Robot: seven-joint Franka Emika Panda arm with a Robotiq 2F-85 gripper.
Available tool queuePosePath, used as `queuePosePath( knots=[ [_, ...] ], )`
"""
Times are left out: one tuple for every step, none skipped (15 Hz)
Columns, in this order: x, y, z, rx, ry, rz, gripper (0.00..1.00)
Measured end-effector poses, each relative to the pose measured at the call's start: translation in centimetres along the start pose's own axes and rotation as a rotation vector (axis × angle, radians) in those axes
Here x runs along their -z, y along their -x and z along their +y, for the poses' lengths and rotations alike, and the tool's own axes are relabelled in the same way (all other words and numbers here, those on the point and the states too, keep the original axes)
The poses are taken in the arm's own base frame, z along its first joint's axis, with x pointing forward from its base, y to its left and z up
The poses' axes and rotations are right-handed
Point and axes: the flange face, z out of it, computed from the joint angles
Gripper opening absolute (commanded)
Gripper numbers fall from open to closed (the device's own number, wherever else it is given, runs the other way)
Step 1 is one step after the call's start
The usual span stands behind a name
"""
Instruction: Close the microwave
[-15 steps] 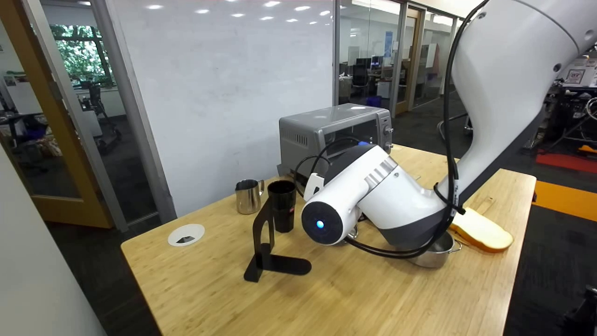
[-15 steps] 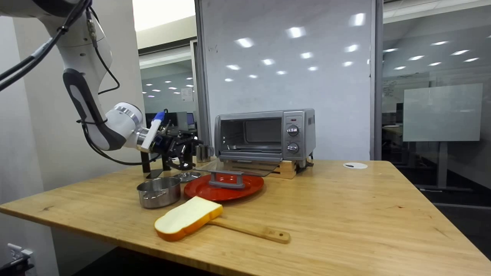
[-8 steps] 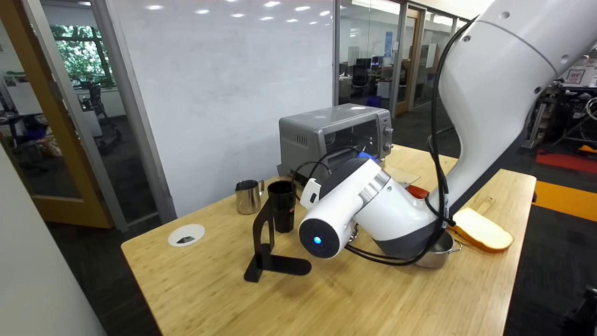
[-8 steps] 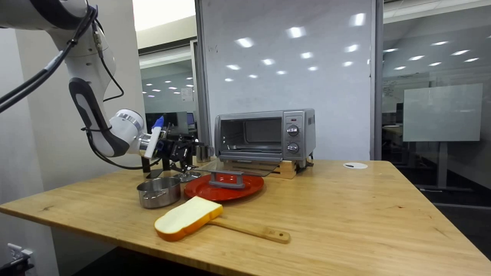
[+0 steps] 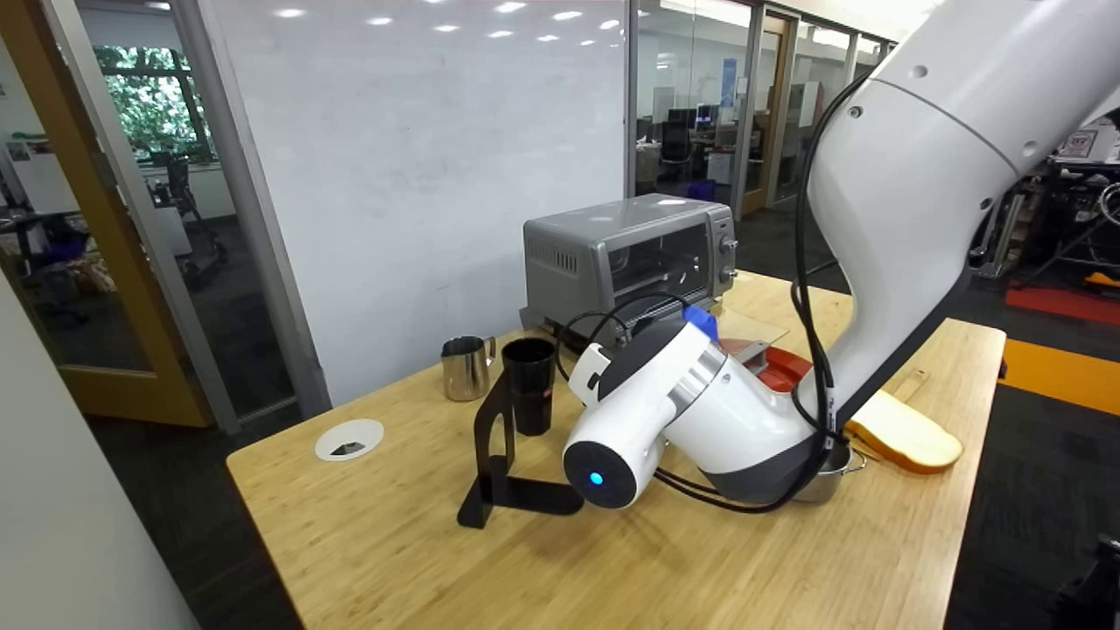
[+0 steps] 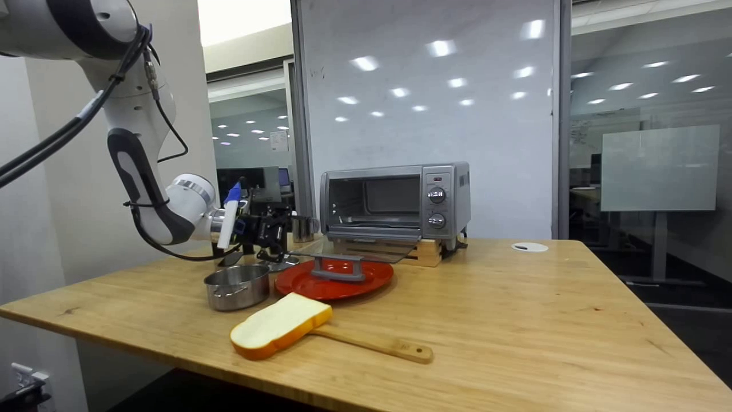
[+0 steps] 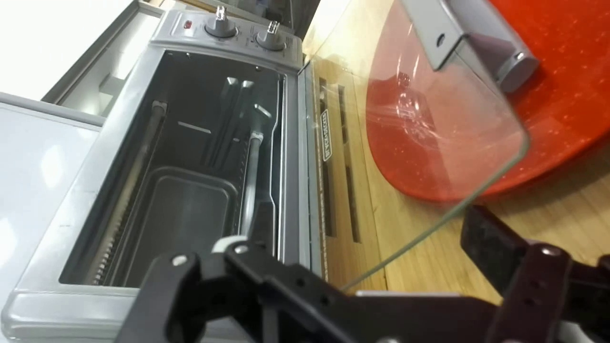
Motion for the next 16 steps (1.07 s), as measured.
queuePosePath(
  knots=[
    [-0.11, 0.10, 0.02, -0.009, 0.007, -0.010, 1.00],
    [-0.20, 0.20, 0.08, -0.016, 0.013, -0.019, 1.00],
    [-0.25, 0.28, 0.13, -0.024, 0.018, -0.026, 1.00],
    [-0.26, 0.32, 0.14, -0.034, 0.022, -0.030, 1.00],
    [-0.24, 0.34, 0.15, -0.043, 0.023, -0.032, 1.00],
    [-0.23, 0.36, 0.16, -0.052, 0.025, -0.034, 1.00],
    [-0.23, 0.38, 0.17, -0.060, 0.027, -0.036, 1.00],
    [-0.23, 0.40, 0.19, -0.068, 0.028, -0.038, 1.00],
    [-0.22, 0.41, 0.20, -0.075, 0.030, -0.039, 1.00],
    [-0.22, 0.43, 0.21, -0.080, 0.031, -0.040, 1.00],
    [-0.22, 0.44, 0.22, -0.085, 0.032, -0.042, 1.00],
    [-0.21, 0.45, 0.22, -0.089, 0.033, -0.042, 1.00],
    [-0.22, 0.46, 0.23, -0.093, 0.033, -0.043, 1.00],
    [-0.22, 0.47, 0.25, -0.097, 0.034, -0.045, 1.00],
    [-0.23, 0.50, 0.27, -0.103, 0.036, -0.047, 1.00],
    [-0.23, 0.54, 0.31, -0.111, 0.038, -0.050, 1.00]
  ],
)
